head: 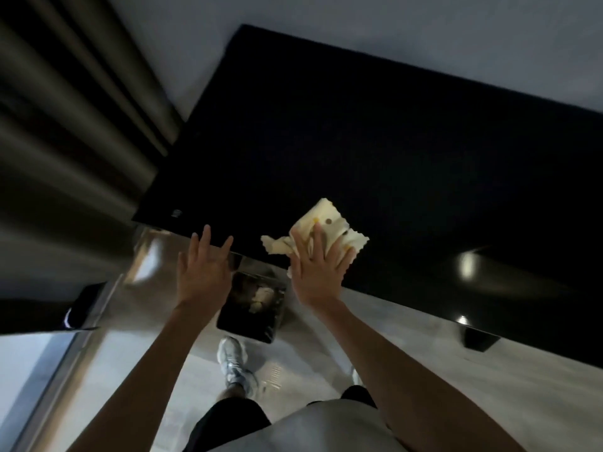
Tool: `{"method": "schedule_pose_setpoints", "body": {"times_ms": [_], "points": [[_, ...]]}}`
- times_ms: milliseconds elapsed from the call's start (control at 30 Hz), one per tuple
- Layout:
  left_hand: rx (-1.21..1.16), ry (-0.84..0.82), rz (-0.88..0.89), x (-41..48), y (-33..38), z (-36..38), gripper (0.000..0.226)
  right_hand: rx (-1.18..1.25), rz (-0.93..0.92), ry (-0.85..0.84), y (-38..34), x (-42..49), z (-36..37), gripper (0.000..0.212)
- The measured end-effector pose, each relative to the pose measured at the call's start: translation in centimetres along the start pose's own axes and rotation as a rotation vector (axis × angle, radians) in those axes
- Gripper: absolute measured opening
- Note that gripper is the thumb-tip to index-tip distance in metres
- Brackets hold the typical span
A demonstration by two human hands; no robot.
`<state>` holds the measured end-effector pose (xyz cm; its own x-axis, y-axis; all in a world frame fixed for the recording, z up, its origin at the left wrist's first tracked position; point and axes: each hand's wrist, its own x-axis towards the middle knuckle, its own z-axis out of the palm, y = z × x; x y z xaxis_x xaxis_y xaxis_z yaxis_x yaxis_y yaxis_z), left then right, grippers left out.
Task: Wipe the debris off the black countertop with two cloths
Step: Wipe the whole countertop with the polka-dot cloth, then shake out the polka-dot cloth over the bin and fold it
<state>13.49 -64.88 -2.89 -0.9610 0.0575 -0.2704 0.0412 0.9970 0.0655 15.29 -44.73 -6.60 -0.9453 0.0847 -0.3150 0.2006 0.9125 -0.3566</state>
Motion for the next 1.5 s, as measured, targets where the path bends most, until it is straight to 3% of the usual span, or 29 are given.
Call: {"method": "schedule_pose_setpoints", "body": {"times_ms": [200,333,467,633,767,833,967,1067,1167,1300,1400,1500], "points": [[0.005,0.016,0.067,2.1,-11.4,-0.7,0.06,-0.07,-0.148,-0.098,-14.2,5.5,3.9,0.049],[-0.053,0.085,0.07,3.6,-16.2,-1.8,0.048,-0.117,-0.246,-0.117,-19.8,8.1,5.0,0.048],[-0.17,0.196,0.054,4.4,-19.0,-2.3,0.052,-0.22,-0.344,-0.113,-23.1,9.6,5.6,0.053],[-0.196,0.202,0.166,6.1,-18.3,-2.5,0.053,-0.294,-0.487,-0.158,-22.2,9.4,5.8,0.063],[-0.142,0.016,0.286,7.2,-16.9,-0.7,0.06,-0.203,-0.568,-0.234,-19.9,7.1,5.3,0.065],[-0.06,-0.054,0.319,7.1,-16.1,-0.1,0.061,-0.101,-0.557,-0.249,-17.6,5.2,4.6,0.067],[-0.1,-0.004,0.273,6.0,-13.8,-0.3,0.059,0.108,-0.398,-0.212,-12.4,2.4,2.0,0.067],[-0.219,0.031,0.313,5.2,-11.7,-0.6,0.062,0.167,-0.258,-0.156,-8.6,1.5,0.0,0.071],[-0.36,-0.025,0.349,4.7,-9.0,-1.1,0.054,0.147,-0.228,-0.118,-6.8,0.6,-1.0,0.064],[-0.62,-0.234,0.322,3.9,-6.0,-1.9,0.067,0.328,-0.141,-0.031,-8.4,0.3,-3.1,0.04],[-0.832,-0.338,0.296,3.0,-5.3,-3.1,0.089,0.492,-0.147,0.036,-9.9,-0.5,-5.9,0.047],[-1.027,-0.362,0.305,2.0,-5.1,-5.2,0.091,0.613,-0.162,0.049,-10.9,-2.4,-9.7,0.051]]}}
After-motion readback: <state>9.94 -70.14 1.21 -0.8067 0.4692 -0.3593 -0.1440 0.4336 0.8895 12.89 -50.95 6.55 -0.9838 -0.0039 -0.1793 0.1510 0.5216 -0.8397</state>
